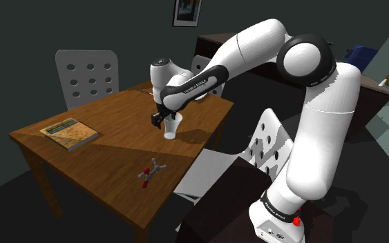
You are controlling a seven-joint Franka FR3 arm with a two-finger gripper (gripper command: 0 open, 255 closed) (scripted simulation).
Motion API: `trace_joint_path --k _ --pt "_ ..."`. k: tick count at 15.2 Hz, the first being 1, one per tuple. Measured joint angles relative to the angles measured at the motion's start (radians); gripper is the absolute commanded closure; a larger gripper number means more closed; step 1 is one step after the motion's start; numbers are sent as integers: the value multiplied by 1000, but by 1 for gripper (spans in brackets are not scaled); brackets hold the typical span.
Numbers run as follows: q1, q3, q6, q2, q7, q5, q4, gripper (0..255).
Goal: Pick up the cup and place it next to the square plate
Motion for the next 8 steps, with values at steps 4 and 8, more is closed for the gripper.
trace_joint_path --k 4,8 --pt "1 -1 6 6 3 -3 0 0" --pt "1 -1 7 7 3 -3 0 255"
